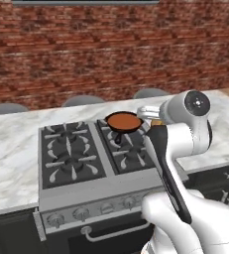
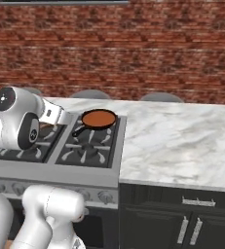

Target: Retrieve the chicken drumstick from the fridge and place it on the saucepan with marinade on the stove.

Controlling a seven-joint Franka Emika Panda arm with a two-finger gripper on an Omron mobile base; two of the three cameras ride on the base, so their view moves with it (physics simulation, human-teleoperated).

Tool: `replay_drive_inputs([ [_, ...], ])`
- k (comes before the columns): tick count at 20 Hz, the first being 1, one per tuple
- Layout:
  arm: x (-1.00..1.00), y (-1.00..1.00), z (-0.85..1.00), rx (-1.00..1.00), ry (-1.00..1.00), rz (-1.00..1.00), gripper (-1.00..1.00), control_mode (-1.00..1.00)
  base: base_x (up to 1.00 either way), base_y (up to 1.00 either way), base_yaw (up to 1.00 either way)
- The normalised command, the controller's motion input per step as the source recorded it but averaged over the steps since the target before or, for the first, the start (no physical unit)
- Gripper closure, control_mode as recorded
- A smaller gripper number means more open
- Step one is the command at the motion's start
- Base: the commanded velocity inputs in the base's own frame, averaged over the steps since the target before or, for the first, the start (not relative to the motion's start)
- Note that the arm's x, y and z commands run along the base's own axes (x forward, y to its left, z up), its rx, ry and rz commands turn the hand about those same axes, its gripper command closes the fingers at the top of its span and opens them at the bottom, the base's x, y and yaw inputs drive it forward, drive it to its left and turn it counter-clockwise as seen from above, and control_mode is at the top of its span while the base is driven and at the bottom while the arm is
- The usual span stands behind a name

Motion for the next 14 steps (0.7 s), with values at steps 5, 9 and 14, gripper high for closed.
replay_drive_inputs([
  [5, 0.0, 0.0, 0.0, 0.0, 0.0, 0.0, 1.0, 1.0, 0.0, -0.45, 0.01],
  [9, 0.0, 0.0, 0.0, 0.0, 0.0, 0.0, 1.0, 1.0, 0.0, -0.36, 0.0],
  [14, 0.0, 0.0, 0.0, 0.0, 0.0, 0.0, 1.0, 1.0, 0.1, 0.0, 0.0],
])
